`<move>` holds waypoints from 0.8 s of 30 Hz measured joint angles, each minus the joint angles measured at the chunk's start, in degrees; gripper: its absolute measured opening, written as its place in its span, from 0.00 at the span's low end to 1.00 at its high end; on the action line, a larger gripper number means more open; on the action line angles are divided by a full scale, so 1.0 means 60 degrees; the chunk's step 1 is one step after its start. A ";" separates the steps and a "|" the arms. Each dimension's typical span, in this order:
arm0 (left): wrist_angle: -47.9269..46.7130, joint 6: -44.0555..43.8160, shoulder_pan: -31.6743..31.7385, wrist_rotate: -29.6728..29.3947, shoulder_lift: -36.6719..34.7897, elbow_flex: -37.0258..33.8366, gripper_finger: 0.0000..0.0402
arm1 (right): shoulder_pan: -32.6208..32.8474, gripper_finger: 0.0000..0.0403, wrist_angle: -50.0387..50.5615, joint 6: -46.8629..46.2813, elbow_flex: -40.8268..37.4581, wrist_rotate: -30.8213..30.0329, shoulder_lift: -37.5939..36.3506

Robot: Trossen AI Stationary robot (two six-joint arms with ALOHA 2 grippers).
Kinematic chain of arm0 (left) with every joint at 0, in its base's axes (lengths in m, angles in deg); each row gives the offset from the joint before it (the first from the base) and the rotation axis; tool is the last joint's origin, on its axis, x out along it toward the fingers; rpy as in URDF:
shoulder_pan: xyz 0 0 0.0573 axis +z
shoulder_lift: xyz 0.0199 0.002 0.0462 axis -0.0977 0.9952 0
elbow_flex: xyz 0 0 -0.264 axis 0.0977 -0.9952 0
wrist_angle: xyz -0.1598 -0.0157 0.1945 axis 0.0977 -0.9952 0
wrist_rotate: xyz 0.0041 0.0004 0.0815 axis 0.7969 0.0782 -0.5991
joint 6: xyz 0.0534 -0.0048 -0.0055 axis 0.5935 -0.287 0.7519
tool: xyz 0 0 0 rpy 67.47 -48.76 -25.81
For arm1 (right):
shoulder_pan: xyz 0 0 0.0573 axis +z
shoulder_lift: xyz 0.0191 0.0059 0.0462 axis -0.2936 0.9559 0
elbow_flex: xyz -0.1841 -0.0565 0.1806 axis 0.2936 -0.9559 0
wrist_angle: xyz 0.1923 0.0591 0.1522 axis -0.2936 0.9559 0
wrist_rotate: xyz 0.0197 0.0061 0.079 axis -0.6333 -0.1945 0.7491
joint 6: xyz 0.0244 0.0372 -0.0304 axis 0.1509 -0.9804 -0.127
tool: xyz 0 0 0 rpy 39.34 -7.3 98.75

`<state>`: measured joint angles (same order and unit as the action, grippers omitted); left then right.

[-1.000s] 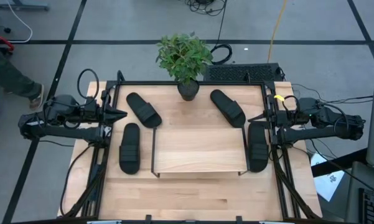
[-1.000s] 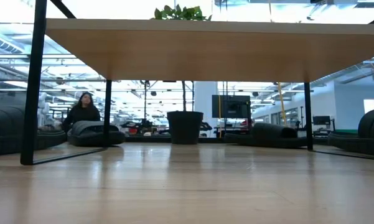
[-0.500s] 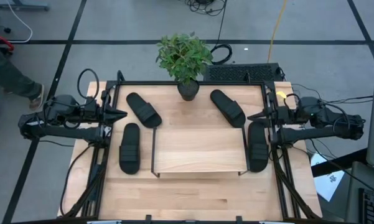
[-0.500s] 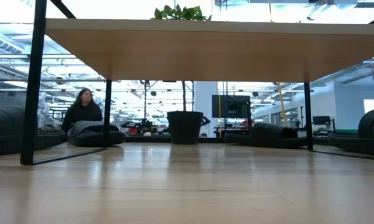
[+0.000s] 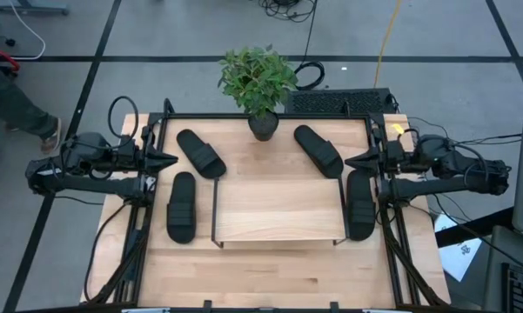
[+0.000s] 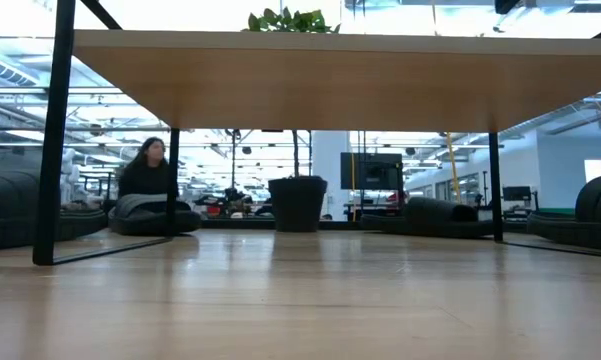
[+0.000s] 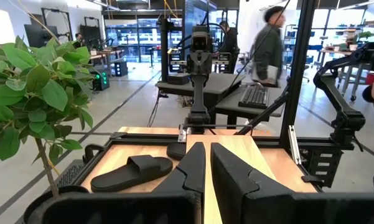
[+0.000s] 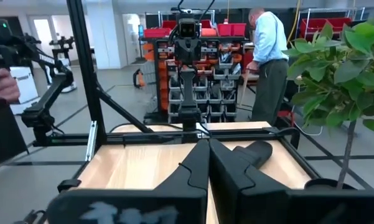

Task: Pick and place slides into the shelf
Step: Put the black slipper on the shelf

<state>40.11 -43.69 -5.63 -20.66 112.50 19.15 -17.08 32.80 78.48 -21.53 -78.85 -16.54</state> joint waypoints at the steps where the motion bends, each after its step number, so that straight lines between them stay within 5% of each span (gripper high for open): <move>1: 0.0004 0.0000 0.0001 0.0000 -0.0001 0.0000 0.06 | 0.0000 0.00 -0.0015 0.0042 0.0000 0.0000 0.0038; 7: 0.0479 -0.0212 -0.0001 0.0005 -0.0004 0.0000 0.06 | 0.0004 0.00 -0.0044 0.0068 0.0000 0.0007 0.0160; 14: 0.0490 -0.2206 -0.0001 -0.0401 0.0073 0.0000 0.06 | 0.0007 0.00 -0.0054 -0.0271 0.0000 0.0018 0.0200; 24: 0.1247 -0.1349 -0.0001 -0.0933 0.0195 0.0010 0.06 | 0.0011 0.00 -0.0196 -0.0304 0.0000 -0.0009 0.0219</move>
<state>47.60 -51.78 -5.64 -26.25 113.67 19.21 -17.02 31.62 76.66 -21.53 -78.90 -15.23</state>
